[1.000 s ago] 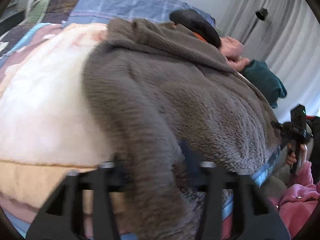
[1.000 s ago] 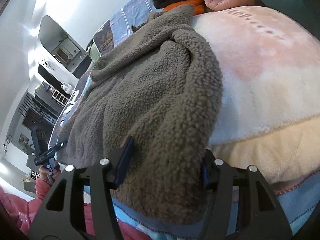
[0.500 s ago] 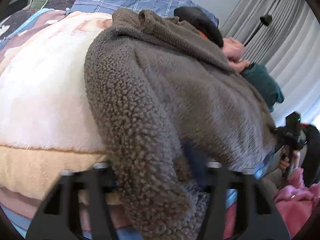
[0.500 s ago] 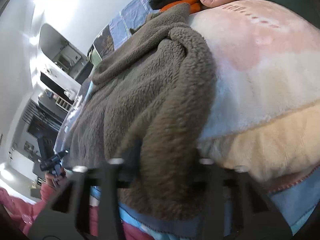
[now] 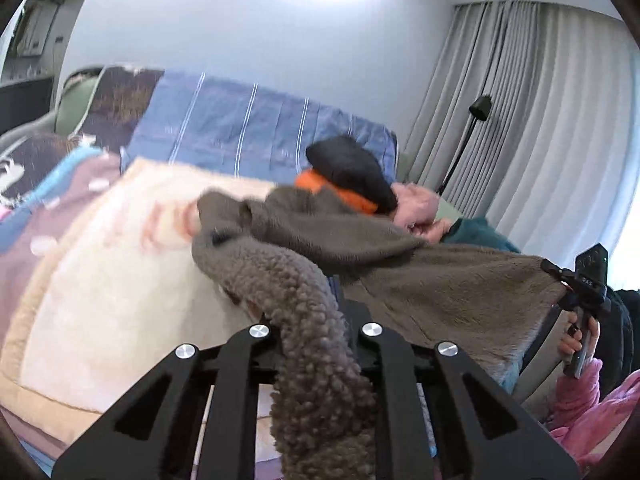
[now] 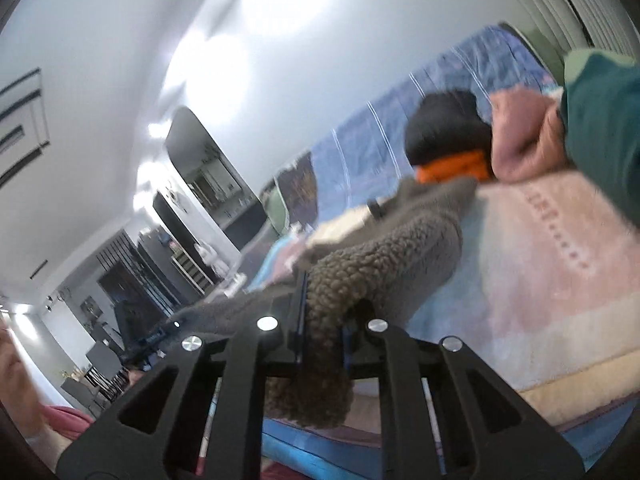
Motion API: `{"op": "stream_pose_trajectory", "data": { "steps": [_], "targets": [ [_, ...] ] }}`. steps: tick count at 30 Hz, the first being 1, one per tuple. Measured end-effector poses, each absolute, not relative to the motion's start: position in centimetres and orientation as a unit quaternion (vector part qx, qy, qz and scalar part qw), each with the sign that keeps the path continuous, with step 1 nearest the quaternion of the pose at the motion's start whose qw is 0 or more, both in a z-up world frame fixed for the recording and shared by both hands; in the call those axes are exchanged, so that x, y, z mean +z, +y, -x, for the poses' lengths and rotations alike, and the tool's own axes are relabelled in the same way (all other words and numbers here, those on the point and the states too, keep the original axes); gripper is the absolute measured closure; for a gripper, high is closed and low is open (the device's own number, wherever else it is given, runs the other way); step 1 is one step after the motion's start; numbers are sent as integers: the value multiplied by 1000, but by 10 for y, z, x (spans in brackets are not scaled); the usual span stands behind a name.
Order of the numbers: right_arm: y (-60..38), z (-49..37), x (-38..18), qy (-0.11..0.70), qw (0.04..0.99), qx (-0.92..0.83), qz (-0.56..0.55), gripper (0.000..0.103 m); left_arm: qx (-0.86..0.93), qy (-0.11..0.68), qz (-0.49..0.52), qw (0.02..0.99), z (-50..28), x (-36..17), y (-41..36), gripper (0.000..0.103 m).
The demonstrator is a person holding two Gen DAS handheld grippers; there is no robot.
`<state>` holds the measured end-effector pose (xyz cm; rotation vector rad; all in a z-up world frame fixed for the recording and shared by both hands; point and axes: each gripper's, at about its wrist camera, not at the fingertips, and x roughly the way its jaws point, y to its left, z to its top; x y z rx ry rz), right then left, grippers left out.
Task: Fold large clothes
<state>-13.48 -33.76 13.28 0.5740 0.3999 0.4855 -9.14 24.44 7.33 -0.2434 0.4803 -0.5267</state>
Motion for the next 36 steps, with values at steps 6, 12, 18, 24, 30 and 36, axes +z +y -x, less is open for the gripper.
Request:
{"op": "stream_pose_trajectory", "data": {
  "steps": [6,12,18,24,30,36],
  "targets": [
    [-344,179,169,137,935,215,-249,90,-258,185,115,941,126,111,256,89],
    [-347,120,141,182,921,199,-282,90,-252,233,127,931,70,83,239,88],
    [-355,45,128,206,912,182,-304,90,-250,257,157,920,15,71,245,87],
    [-359,-54,124,249,912,131,-299,89,-236,301,149,912,-92,71,223,87],
    [-379,-163,36,370,872,28,-318,85,-141,419,76,894,-206,-22,186,78],
    [-400,-179,-10,399,834,56,-378,78,-182,425,160,872,-217,-49,209,74]
  ]
}}
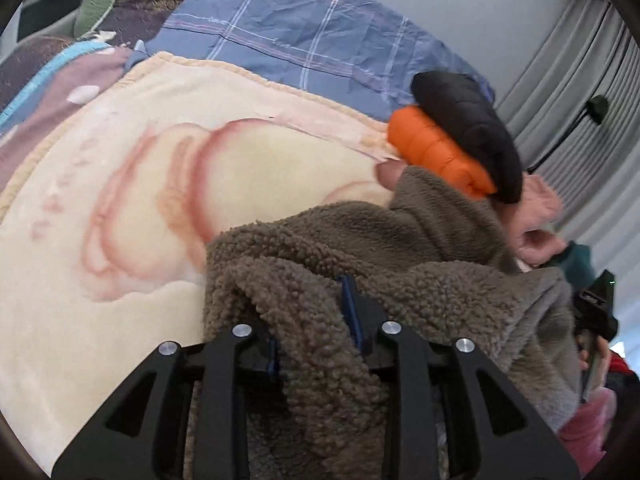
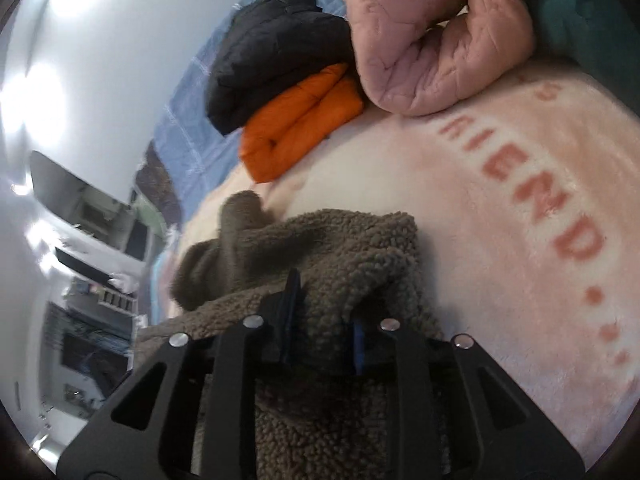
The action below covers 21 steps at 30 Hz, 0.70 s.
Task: Fold large clothes
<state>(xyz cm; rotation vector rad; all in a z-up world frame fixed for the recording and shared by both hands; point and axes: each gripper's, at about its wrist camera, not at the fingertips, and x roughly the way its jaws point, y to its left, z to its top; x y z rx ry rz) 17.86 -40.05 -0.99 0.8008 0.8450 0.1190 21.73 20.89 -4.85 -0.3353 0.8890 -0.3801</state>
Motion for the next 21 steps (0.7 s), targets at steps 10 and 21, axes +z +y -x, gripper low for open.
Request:
{"op": "stream_pose_trajectory", "data": {
  "steps": [10,21],
  "targets": [
    [-393,-120,53,338,899,43,-274,16,-186,423,154,873,-175,-13,224,57],
    [-334,-119,50,363,928,72,-43,11,-162,389,35,906,-127,15,219,10]
  ]
}}
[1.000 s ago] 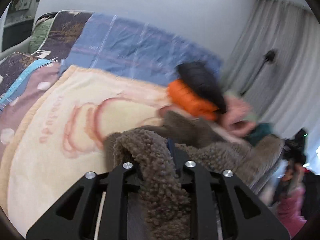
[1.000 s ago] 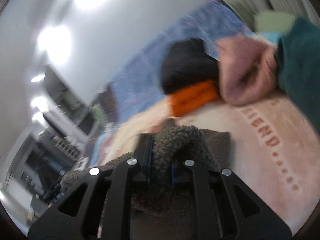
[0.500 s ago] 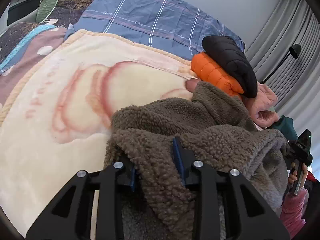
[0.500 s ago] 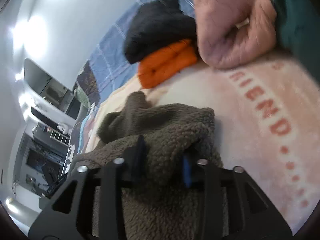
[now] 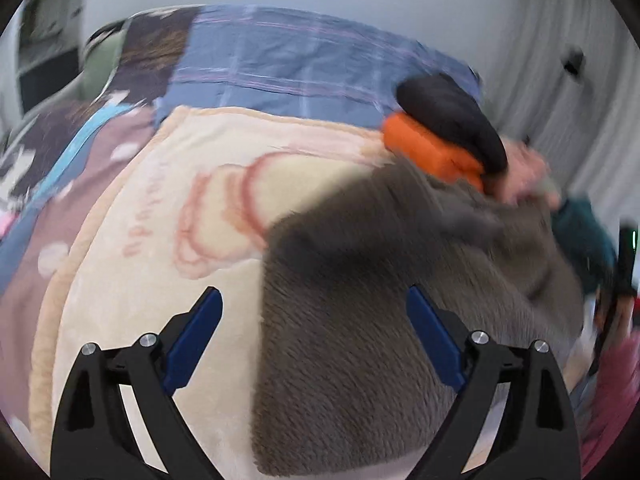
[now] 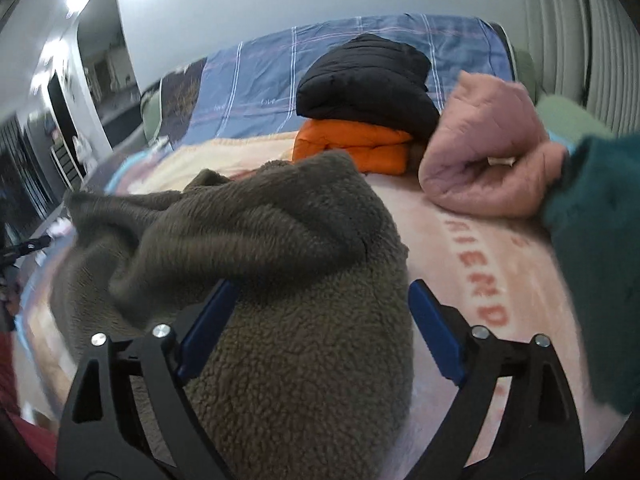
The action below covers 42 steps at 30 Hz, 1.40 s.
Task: Fold large clothes
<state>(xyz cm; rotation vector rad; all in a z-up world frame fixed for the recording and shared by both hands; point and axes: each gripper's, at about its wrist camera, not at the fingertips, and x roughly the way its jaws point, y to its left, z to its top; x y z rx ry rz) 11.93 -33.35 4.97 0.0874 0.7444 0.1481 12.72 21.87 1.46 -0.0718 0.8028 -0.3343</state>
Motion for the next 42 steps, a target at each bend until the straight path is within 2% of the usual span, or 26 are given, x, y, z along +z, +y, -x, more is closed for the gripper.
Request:
{"op": "stream_pose_trajectory", "data": {
  "steps": [3,5,13,18,20,21,22,24,28,32,33,34,35,36,37,39,42],
  "targets": [
    [-327,-136,47,373,924,70,-41,11,-165,389,-39,905,-127,7,187,10],
    [-328,-145,47,382,921,68,-44,11,-171,394,-48,902,-136,4,177,10],
    [-360,-211,51,405,907,70,-91,11,-163,409,-26,898,-225,7,171,10],
    [-350,-244,38,435,893,106,-53,14,-183,474,20,861,-288,-23,171,12],
    [-343,-245,34,439,890,112,-41,43,-217,488,32,845,-294,-33,164,39],
    [-339,-246,32,442,891,104,-27,77,-234,489,27,840,-292,-35,158,66],
    [-338,-244,33,438,895,84,-18,78,-231,482,17,845,-289,-33,153,81],
    [-335,-232,47,400,913,79,-19,81,-226,437,-13,871,-268,-17,144,89],
    [-348,-206,94,316,940,101,-74,81,-218,361,-11,907,-235,30,159,90],
    [-351,-233,98,321,941,75,-72,78,-198,363,11,911,-253,36,172,88],
    [-349,-247,88,339,937,54,-59,76,-189,376,9,907,-262,27,171,86],
    [-346,-266,67,367,930,-6,-22,82,-174,394,-6,902,-273,12,167,79],
    [-343,-281,46,393,918,-62,11,82,-140,421,-42,895,-286,-15,157,72],
    [-345,-299,11,439,891,-106,44,79,-108,440,-86,887,-293,-43,148,56],
    [-350,-305,-12,469,876,-103,34,82,-93,448,-112,882,-294,-67,142,50],
    [-368,-302,-48,504,859,-77,-45,86,-94,419,-86,899,-283,-76,149,50],
    [-387,-288,-35,476,872,-83,-79,85,-125,413,-18,902,-277,-60,175,46]
  ]
}}
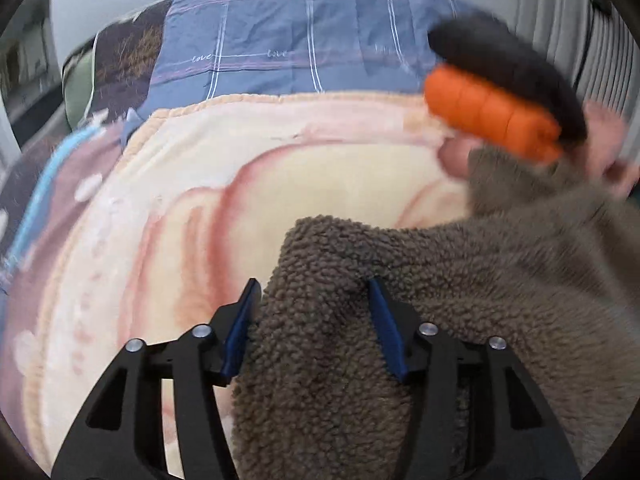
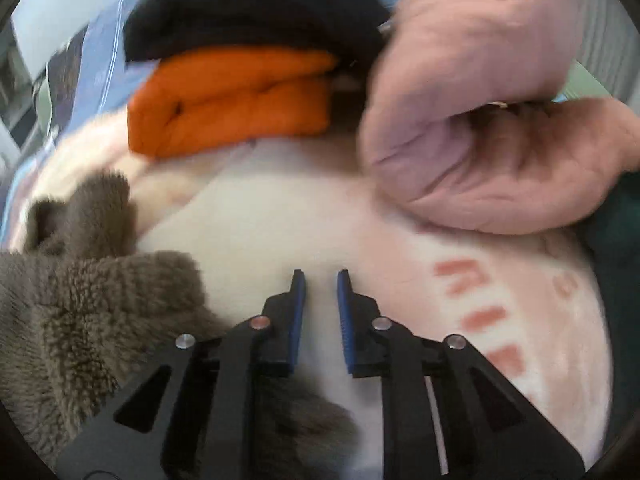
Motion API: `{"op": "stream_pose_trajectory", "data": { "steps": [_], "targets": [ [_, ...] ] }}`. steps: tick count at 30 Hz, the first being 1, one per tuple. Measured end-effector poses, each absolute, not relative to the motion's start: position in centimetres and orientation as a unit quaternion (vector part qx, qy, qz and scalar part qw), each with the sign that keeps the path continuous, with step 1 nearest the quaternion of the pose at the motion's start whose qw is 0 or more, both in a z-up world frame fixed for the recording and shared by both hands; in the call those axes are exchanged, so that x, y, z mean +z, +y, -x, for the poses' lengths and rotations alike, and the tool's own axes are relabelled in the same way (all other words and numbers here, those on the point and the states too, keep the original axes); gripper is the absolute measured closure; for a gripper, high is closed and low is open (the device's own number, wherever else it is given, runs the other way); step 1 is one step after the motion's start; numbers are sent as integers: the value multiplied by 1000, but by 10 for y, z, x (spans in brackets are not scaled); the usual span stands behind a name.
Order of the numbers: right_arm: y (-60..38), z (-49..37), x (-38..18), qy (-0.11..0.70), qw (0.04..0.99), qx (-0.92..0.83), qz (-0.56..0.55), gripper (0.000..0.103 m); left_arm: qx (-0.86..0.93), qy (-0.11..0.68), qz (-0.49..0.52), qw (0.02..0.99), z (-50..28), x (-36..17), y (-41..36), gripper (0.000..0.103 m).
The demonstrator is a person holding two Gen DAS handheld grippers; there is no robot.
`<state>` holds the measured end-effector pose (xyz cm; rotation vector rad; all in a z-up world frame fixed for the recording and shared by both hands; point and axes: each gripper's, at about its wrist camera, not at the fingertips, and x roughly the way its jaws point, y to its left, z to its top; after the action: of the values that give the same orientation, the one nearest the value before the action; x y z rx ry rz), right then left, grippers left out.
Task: Fold large clothes
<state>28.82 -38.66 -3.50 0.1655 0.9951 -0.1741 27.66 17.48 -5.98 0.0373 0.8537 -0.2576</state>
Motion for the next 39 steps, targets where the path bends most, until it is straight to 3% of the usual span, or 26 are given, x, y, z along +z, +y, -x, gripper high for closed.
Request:
{"op": "stream_pose_trajectory", "data": {
  "steps": [2,8,10,14,15,18,21,23,24,25,26,29,31,32,33,34,35,37,39],
  "targets": [
    [-396,-277,-12,451,882,-116,-76,80,-130,422,6,897,-274,-55,184,46],
    [-353,-220,75,368,925,-49,-78,79,-223,364,51,903,-246,-1,146,46],
    [-306,-200,93,347,936,19,-49,68,-267,364,46,891,-238,9,118,46],
    [-232,-186,91,344,935,73,47,64,-317,376,-3,871,-223,5,56,46],
    [-229,-192,88,350,932,68,59,60,-316,376,-19,871,-219,1,46,46],
    [-267,-223,71,385,922,32,40,17,-314,383,-41,868,-212,-6,41,46],
    [-327,-272,26,471,882,23,4,7,-313,392,-8,865,-216,-7,58,44],
    [-355,-289,-13,556,824,74,-80,9,-309,408,23,859,-228,-11,69,43],
    [-364,-289,-20,555,819,79,-122,36,-309,417,27,854,-231,-14,67,43],
    [-365,-287,-19,544,823,89,-135,82,-308,421,25,853,-232,-15,65,43],
    [-364,-282,-11,531,832,84,-137,88,-307,419,12,855,-233,-14,59,43],
    [-366,-267,20,464,881,32,-90,89,-312,404,-15,860,-228,-3,47,42],
    [-388,-276,2,493,864,11,-102,87,-293,399,-38,868,-231,-3,40,26],
    [-398,-281,-15,513,850,8,-120,84,-267,403,-59,874,-236,-10,35,25],
    [-408,-282,-39,524,839,-1,-147,66,-251,415,-69,872,-244,-20,32,25],
    [-410,-279,-45,513,844,-7,-152,57,-242,437,-67,864,-252,-34,30,25],
    [-410,-274,-42,500,853,-6,-153,55,-236,467,-56,850,-261,-53,29,24],
    [-405,-259,-23,475,870,-38,-125,35,-231,468,-49,852,-261,-59,30,24],
    [-393,-242,-1,448,888,-78,-70,37,-229,451,-53,861,-253,-52,32,24]
  ]
}}
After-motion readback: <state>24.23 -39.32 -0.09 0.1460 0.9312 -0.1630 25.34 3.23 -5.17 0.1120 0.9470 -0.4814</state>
